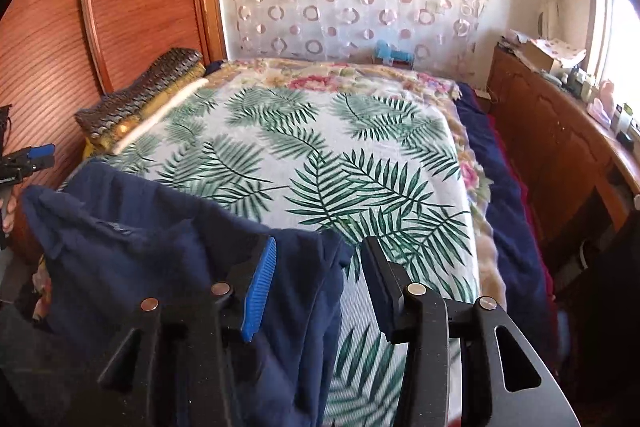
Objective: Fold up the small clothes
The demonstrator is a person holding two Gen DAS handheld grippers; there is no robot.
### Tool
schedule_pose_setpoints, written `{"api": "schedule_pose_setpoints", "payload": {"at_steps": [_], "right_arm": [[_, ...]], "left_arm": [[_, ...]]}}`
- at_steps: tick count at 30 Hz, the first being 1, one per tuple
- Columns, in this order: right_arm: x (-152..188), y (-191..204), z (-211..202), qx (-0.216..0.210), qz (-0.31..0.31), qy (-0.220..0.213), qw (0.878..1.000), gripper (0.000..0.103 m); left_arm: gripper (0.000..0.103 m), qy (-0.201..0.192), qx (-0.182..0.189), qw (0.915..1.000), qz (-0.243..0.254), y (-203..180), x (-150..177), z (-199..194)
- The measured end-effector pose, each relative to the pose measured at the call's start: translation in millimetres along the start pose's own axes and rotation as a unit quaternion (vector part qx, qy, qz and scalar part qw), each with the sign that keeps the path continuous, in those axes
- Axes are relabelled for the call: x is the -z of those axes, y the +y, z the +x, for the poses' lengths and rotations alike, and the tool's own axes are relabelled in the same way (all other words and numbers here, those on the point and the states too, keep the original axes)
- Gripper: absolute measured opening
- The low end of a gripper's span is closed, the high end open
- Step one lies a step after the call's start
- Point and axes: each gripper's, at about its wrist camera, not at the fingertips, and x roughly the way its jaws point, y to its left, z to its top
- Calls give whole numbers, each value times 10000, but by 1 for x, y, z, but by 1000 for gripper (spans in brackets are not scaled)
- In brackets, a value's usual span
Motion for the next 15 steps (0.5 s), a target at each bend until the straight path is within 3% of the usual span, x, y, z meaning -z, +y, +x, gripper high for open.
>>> {"api": "schedule_pose_setpoints", "payload": {"at_steps": [7, 15], "right_arm": [[-5, -10, 48, -121, 219, 434, 9987, 51], [-3, -19, 64, -282, 461, 621, 9966, 52]], "left_arm": [[78, 303, -13, 9995, -49, 12, -12, 31], [78, 335, 138, 9993, -87, 30, -27, 28]]}}
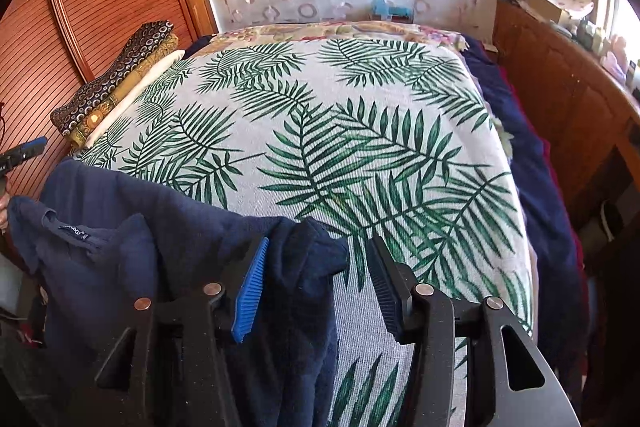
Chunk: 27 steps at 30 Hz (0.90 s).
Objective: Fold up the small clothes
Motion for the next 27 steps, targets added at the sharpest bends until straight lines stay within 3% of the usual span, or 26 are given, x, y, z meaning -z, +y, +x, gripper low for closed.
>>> {"api": "schedule_pose_setpoints", "payload": {"at_steps": [3, 5, 9, 12, 14, 15, 17, 18, 19, 22, 27], "right_arm": [[0, 0, -1, -46, 36, 19, 10000, 52], [0, 0, 0, -46, 52, 29, 10000, 52], [0, 2, 6, -61, 66, 67, 9999, 52], [1, 2, 9, -97, 66, 89, 9999, 52], [2, 3, 10, -103, 21, 88, 9999, 52], [1, 4, 11, -98, -5, 97, 9999, 52], [0, 5, 11, -117, -21, 127, 9998, 49], [1, 6, 11, -144, -30, 132, 9998, 45], [1, 7, 11, -260, -39, 141, 9996, 32], [4, 12, 8, -375, -88, 103, 9992, 12], [17, 16, -38, -466, 12, -479, 9978, 9]], "left_arm": [[78, 220, 371, 9989, 186, 1, -1, 13], [78, 501, 428, 9977, 169, 3, 2, 28], [68, 930, 572, 9940, 77, 5, 12, 53], [63, 1028, 712, 9921, -48, 7, 19, 60], [57, 989, 746, 9923, -34, 5, 21, 60], [47, 1008, 842, 9913, -49, 4, 21, 60], [38, 1032, 916, 9904, -35, 1, 22, 60], [31, 1024, 874, 9909, 21, -1, 22, 59], [23, 1008, 865, 9911, 80, -4, 24, 57], [14, 826, 865, 9927, 138, -11, 26, 44], [12, -32, 978, 9952, 96, -23, 25, -24]]}}
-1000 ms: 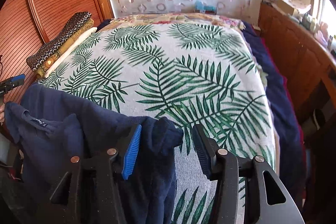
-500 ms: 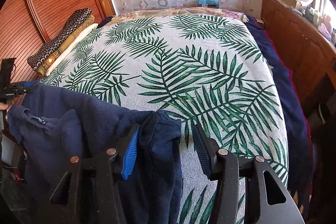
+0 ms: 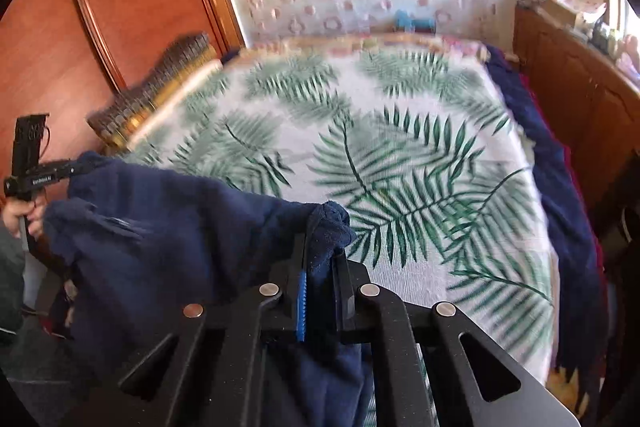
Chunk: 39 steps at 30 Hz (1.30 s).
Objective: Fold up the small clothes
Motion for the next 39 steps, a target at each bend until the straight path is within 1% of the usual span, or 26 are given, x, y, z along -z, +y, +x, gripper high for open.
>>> {"api": "schedule_pose_setpoints", "payload": {"at_steps": [2, 5, 8, 10, 13, 14, 17, 21, 23, 26, 28, 29, 31, 32, 34, 35, 37, 38, 39], "right_arm": [[0, 6, -30, 45, -16, -307, 9995, 9], [-5, 19, -79, 193, -173, -738, 9969, 8], [-8, 36, -129, 323, -402, -1162, 9919, 8], [-10, 45, -160, 406, -529, -1433, 9874, 8], [-9, 54, -207, 515, -670, -1874, 9786, 8], [-11, 56, -220, 535, -684, -2005, 9758, 8], [-17, 62, -253, 627, -791, -2322, 9674, 8], [-26, 70, -287, 773, -963, -2645, 9565, 8], [-34, 73, -301, 873, -1047, -2794, 9504, 8], [-51, 72, -312, 940, -1149, -2956, 9437, 8], [-60, 74, -310, 1090, -1256, -3019, 9387, 8], [-71, 71, -305, 1207, -1274, -3010, 9374, 8], [-90, 61, -280, 1318, -1261, -2925, 9387, 8], [-102, 52, -265, 1355, -1206, -2837, 9416, 8], [-122, 51, -217, 1419, -1130, -2649, 9471, 8], [-132, 42, -193, 1500, -1105, -2517, 9497, 8], [-151, 28, -153, 1631, -981, -2325, 9538, 8], [-160, 21, -133, 1718, -875, -2219, 9558, 8], [-168, 14, -108, 1785, -785, -2033, 9595, 9]], "left_arm": [[12, -450, 81, 9990, -15, -12, -1, -36], [11, -953, 24, 9954, 90, -28, -6, -79], [11, -1572, 48, 9873, 208, -48, -11, -126], [11, -1885, 64, 9817, 268, -55, -13, -152], [11, -2206, 22, 9748, 337, -66, -17, -178], [11, -2352, 23, 9713, 367, -70, -20, -189], [11, -2639, 37, 9636, 434, -77, -28, -209], [11, -2922, -58, 9549, 528, -80, -44, -222], [11, -3037, -114, 9511, 560, -79, -57, -226], [11, -3132, -273, 9473, 608, -78, -78, -222], [11, -3175, -537, 9449, 588, -74, -99, -207], [11, -3152, -561, 9458, 552, -69, -112, -193], [11, -3072, -589, 9485, 506, -64, -127, -169], [11, -3001, -665, 9503, 493, -61, -135, -152], [11, -2802, -814, 9552, 504, -51, -151, -111], [11, -2711, -856, 9574, 511, -50, -155, -97], [14, -2464, -959, 9625, 610, -42, -163, -53], [18, -2299, -1013, 9655, 685, -37, -168, -31], [25, -2058, -1068, 9702, 707, -30, -173, -5]]}}
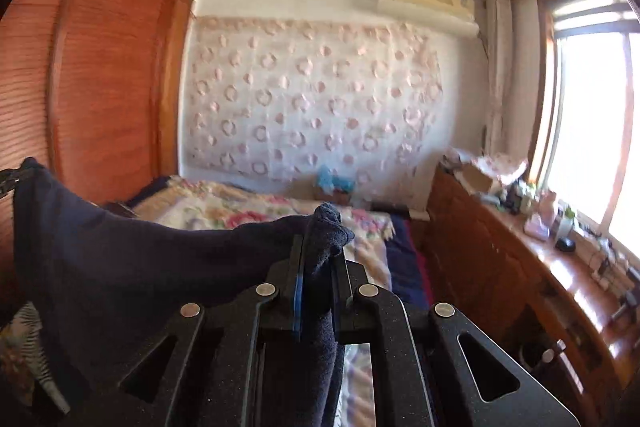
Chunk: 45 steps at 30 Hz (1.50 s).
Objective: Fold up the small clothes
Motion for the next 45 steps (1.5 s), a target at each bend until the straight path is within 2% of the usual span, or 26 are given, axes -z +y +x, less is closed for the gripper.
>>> {"api": "schedule_pose_setpoints", "payload": {"at_steps": [2, 3, 4, 6, 9, 10, 13, 16, 19, 23, 27, 30, 33, 34, 37, 42, 44, 45], "right_arm": [[10, 4, 55, 233, 23, 535, 9983, 29], [18, 4, 79, 387, 62, 803, 9960, 33], [28, 3, 97, 449, 140, 1011, 9938, 36], [43, 2, 114, 476, 294, 1204, 9911, 36], [65, -1, 117, 357, 541, 1369, 9885, 41], [71, -9, 118, 311, 554, 1418, 9879, 42], [82, -20, 119, 146, 556, 1548, 9863, 42], [77, -50, 95, -65, 626, 1637, 9845, 42], [95, -64, 81, -319, 804, 1816, 9796, 42], [116, -63, 81, -565, 862, 2077, 9728, 42], [127, -59, 86, -789, 745, 2285, 9675, 42], [129, -61, 93, -627, 617, 2362, 9677, 42], [122, -70, 93, -612, 655, 2333, 9683, 42], [120, -72, 94, -614, 672, 2332, 9682, 42], [122, -72, 92, -544, 566, 2293, 9702, 42], [121, -79, 86, -547, 648, 2233, 9711, 42], [123, -86, 78, -592, 755, 2206, 9706, 42], [124, -90, 74, -610, 790, 2199, 9704, 42]], "left_arm": [[28, 501, 177, 9986, 21, 5, 16, 43], [30, 611, 185, 9980, 34, 5, 22, 54], [40, 686, 150, 9975, 76, 3, 28, 60], [52, 812, 311, 9962, 80, 0, 41, 64], [74, 948, 518, 9941, 25, -7, 55, 55], [76, 977, 572, 9936, 23, -11, 58, 49], [76, 1060, 638, 9923, 10, -20, 68, 31], [76, 1197, 571, 9912, 27, -26, 82, 19], [76, 1380, 528, 9890, -5, -26, 100, 12], [76, 1552, 381, 9871, 14, -25, 128, 2], [76, 1897, 207, 9816, -92, -16, 153, -4], [75, 2081, 125, 9779, -142, -9, 170, -8], [63, 2289, 155, 9728, -328, -3, 187, -11], [54, 2348, 172, 9712, -377, -2, 193, -12], [40, 2503, 164, 9671, -422, -4, 206, -17], [37, 2554, 53, 9662, -355, -8, 219, -29], [33, 2564, 22, 9658, -391, -8, 220, -32], [24, 2559, 48, 9658, -412, -7, 221, -33]]}}
